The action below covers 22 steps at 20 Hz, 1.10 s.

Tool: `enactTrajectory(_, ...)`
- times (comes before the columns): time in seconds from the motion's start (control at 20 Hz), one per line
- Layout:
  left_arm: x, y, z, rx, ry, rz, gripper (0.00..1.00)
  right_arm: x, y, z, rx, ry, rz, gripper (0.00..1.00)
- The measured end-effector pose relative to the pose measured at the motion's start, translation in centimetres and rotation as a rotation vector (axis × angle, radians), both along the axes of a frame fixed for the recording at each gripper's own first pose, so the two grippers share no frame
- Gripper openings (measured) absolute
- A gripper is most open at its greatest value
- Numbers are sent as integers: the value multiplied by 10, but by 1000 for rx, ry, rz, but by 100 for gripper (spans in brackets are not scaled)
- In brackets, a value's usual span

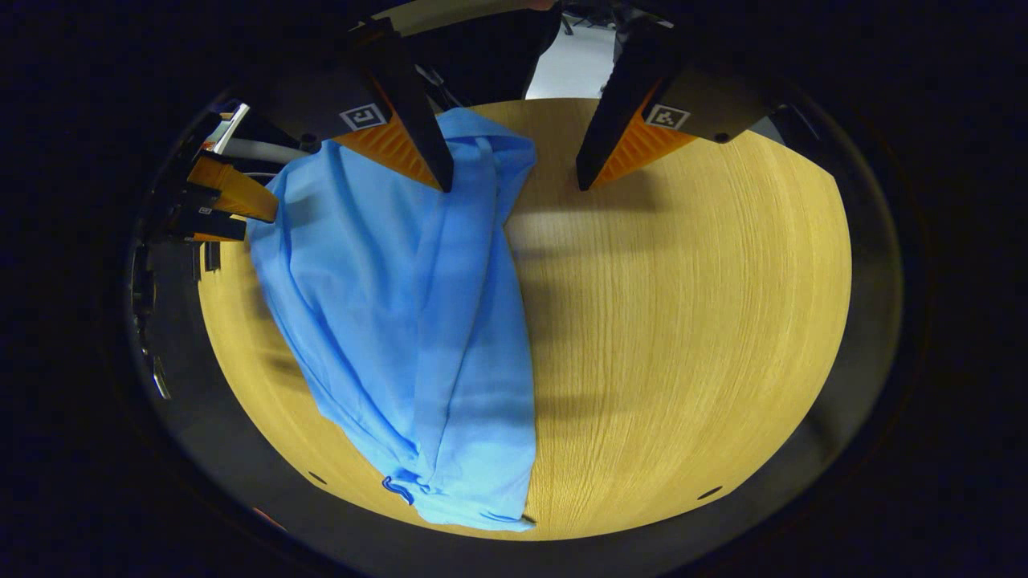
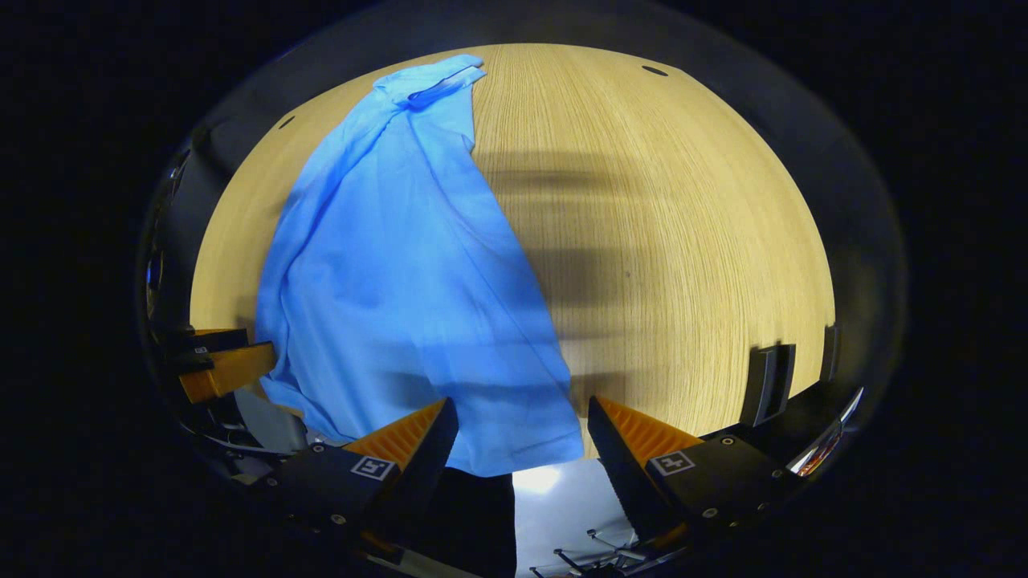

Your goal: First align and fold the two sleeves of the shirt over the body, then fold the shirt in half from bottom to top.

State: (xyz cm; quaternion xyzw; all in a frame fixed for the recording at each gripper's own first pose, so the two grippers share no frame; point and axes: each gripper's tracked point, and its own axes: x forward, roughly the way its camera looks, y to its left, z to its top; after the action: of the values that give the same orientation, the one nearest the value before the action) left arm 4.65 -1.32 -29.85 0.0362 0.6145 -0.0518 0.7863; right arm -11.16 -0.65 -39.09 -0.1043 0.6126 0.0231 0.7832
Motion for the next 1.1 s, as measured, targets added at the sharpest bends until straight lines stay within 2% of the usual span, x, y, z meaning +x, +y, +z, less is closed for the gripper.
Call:
enactTrajectory(0.1,-1,3,-3,23,-6,-2,97,1,-1,-3,-18,-10,12,99)
enactTrajectory(0.25,1,5,-4,55,-12,-8,99,0,1,-4,-32,-1,18,98)
enactTrajectory(0.3,0,6,-4,55,-15,-5,99,1,1,-4,-31,-1,21,100)
enactTrajectory(0.4,0,2,-4,48,-17,10,90,-1,2,-5,-29,-6,10,98)
enactTrajectory(0.45,1,1,-4,42,-17,15,73,-2,3,-4,-26,-11,6,92)
enactTrajectory(0.5,1,-3,-5,23,-22,11,64,0,4,-5,-25,-18,17,84)
enactTrajectory(0.55,1,-5,-5,0,-25,34,41,1,5,-4,-22,-24,27,59)
enactTrajectory(0.6,2,-9,-5,-11,-21,29,19,3,6,-5,-15,-31,31,46)
enactTrajectory(0.65,2,-13,-4,-35,-36,12,16,4,9,-4,-2,-32,27,17)
enactTrajectory(0.7,5,-13,-8,-62,-77,12,16,6,13,-4,14,-28,36,7)
enactTrajectory(0.75,2,-17,-8,-85,-67,2,4,9,17,-5,36,-20,48,2)
enactTrajectory(0.9,15,-11,-5,-75,-88,26,5,28,21,3,66,-30,42,1)
enactTrajectory(1.1,54,3,11,-65,-155,97,5,77,22,29,81,-96,60,1)
